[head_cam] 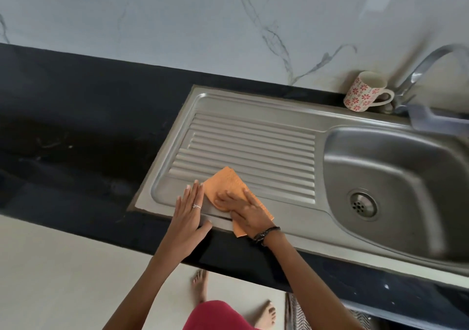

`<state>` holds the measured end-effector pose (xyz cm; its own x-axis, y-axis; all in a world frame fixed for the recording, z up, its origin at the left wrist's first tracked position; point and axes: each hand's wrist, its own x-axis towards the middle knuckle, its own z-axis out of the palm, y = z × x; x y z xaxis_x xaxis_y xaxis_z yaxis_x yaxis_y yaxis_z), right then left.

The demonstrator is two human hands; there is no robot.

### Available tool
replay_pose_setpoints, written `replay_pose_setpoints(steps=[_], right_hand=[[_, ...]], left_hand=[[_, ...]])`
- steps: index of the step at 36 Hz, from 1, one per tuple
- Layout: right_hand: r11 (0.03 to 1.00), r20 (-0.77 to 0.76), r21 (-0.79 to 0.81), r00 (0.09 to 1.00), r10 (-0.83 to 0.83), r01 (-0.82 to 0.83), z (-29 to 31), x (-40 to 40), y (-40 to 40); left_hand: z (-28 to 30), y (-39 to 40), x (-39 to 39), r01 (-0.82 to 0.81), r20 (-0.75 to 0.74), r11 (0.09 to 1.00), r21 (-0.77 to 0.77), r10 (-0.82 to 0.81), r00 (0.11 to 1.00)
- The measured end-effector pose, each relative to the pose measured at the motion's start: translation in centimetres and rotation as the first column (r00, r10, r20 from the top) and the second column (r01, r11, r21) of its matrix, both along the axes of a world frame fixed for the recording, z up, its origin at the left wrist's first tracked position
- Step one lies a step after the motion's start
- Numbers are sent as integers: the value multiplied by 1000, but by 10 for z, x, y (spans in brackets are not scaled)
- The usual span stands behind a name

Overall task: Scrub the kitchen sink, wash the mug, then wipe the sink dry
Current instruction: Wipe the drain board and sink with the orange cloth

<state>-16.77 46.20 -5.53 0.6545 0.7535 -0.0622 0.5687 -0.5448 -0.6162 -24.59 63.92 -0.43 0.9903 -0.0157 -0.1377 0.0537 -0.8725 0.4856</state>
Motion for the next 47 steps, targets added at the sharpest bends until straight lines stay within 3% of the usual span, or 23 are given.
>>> replay_pose_setpoints(steps=[15, 24, 29, 35, 39, 47], right_hand=[[921, 5, -120, 928, -373, 371, 4, -18, -176], [790, -97, -181, 789, -607, 585, 19, -26, -208], [764, -115, -311, 775, -621, 566, 26, -23, -202], [728, -4, -436, 807, -590, 530, 19, -15, -191], [742, -88, -391, 781, -619, 544, 18, 7, -182], [701, -376, -156, 615, -693, 695, 12, 56, -165]], left_hand=[[-5, -145, 22, 283, -9, 959, 5, -283, 959], [-5, -182, 40, 396, -35, 917, 53, -395, 918], [-4, -184, 59, 416, -43, 906, 78, -414, 909], [-2, -191, 86, 413, -65, 906, 94, -408, 910], [-4, -196, 106, 431, -111, 896, 104, -420, 901], [-9, -202, 156, 395, -116, 919, -5, -393, 912]])
